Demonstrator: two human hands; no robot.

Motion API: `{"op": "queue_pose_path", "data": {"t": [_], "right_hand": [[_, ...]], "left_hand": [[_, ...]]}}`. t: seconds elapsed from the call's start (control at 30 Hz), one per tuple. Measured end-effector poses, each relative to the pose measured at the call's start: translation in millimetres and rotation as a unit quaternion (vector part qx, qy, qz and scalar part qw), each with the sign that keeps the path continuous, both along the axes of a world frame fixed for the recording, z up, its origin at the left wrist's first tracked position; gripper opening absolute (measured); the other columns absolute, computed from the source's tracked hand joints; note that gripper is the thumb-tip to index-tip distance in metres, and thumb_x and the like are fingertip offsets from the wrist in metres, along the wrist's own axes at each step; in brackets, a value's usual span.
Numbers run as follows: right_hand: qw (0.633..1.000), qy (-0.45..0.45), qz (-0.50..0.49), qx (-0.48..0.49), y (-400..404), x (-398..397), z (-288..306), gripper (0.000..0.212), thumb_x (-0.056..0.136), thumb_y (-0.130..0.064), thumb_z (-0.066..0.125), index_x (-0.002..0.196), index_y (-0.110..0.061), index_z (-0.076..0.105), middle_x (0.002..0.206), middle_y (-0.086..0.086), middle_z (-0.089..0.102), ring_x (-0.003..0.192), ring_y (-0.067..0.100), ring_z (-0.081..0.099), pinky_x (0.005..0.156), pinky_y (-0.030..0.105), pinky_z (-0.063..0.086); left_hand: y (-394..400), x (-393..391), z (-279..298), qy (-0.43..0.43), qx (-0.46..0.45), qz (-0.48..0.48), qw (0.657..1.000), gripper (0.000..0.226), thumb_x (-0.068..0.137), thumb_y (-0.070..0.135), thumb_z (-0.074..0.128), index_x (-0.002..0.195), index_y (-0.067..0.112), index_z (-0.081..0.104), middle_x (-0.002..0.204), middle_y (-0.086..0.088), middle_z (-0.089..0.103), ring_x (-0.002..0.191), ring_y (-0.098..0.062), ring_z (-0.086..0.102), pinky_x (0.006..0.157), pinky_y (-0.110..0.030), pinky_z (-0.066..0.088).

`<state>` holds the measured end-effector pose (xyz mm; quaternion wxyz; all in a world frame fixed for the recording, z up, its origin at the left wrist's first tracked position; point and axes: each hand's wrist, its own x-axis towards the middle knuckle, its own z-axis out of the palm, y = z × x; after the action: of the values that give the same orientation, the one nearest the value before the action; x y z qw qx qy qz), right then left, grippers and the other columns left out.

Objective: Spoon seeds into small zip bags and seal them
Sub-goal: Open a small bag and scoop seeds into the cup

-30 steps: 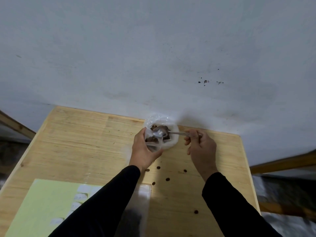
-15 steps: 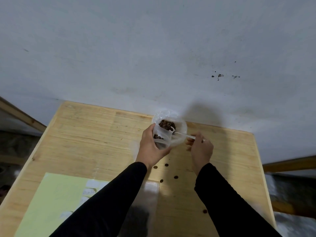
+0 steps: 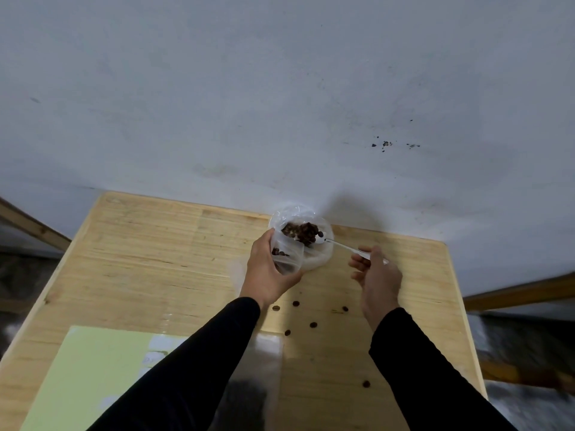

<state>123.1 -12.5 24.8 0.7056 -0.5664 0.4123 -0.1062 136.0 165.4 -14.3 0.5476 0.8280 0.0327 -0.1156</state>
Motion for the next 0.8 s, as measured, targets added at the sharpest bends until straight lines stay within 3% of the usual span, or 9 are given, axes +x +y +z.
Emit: {"op": "queue_pose_path", "data": {"t": [0.13,0.27,0.37,0.47,0.63,0.8], "right_hand": [[0.999,-0.022,0.040,-0.023,3,-6,18,0.027,0.099,-0.019,0.044,0.083,-0.008,0.063,0.068,0.008,0.062,0.056,0.015,0.058,0.038,0.019,0.040],[0.974,-0.049,0.145,-0.165,11,-14,32,0.028,0.099,-0.018,0.043,0.080,-0.016,0.064,0.067,0.007,0.063,0.053,0.017,0.057,0.040,0.024,0.042],[0.928,-0.073,0.228,-0.284,16,-20,40,0.024,0.098,-0.019,0.046,0.083,-0.022,0.066,0.067,0.003,0.064,0.046,0.013,0.053,0.042,0.022,0.044],[0.896,-0.086,0.266,-0.346,21,-25,47,0.018,0.095,-0.019,0.051,0.094,-0.016,0.068,0.070,0.001,0.064,0.044,0.005,0.053,0.042,0.015,0.043],[0.896,-0.063,0.251,-0.360,20,-40,44,0.011,0.091,-0.017,0.059,0.094,-0.015,0.070,0.073,-0.002,0.064,0.050,0.003,0.056,0.044,0.017,0.045],[0.882,0.030,0.296,-0.366,15,-60,31,0.010,0.087,-0.013,0.064,0.093,-0.018,0.070,0.073,-0.005,0.069,0.060,0.001,0.063,0.054,0.013,0.050]], "left_hand": [[-1,2,2,-0.001,0.008,0.007,1.000,0.097,0.067,0.029,0.083,0.144,0.021,0.026,0.140,0.005,0.033,0.116,-0.001,0.034,0.092,-0.012,0.030],[1,4,0,-0.015,0.016,0.000,1.000,0.079,0.067,0.025,0.083,0.132,0.021,0.037,0.122,0.009,0.038,0.106,-0.003,0.039,0.072,0.001,0.032],[4,4,-3,-0.023,0.021,0.000,1.000,0.088,0.067,0.027,0.082,0.139,0.016,0.033,0.130,0.005,0.039,0.117,-0.007,0.040,0.088,-0.004,0.030],[6,4,-5,-0.032,0.025,-0.004,0.999,0.096,0.066,0.024,0.083,0.144,0.012,0.028,0.140,-0.004,0.038,0.128,-0.013,0.037,0.096,-0.012,0.027],[11,6,-7,-0.063,0.036,-0.011,0.997,0.095,0.062,0.024,0.084,0.141,0.008,0.033,0.135,-0.007,0.043,0.126,-0.018,0.040,0.098,-0.015,0.030],[17,5,-7,-0.081,0.034,-0.009,0.996,0.094,0.060,0.023,0.086,0.138,0.007,0.037,0.131,-0.008,0.046,0.122,-0.018,0.043,0.100,-0.022,0.035]]}}
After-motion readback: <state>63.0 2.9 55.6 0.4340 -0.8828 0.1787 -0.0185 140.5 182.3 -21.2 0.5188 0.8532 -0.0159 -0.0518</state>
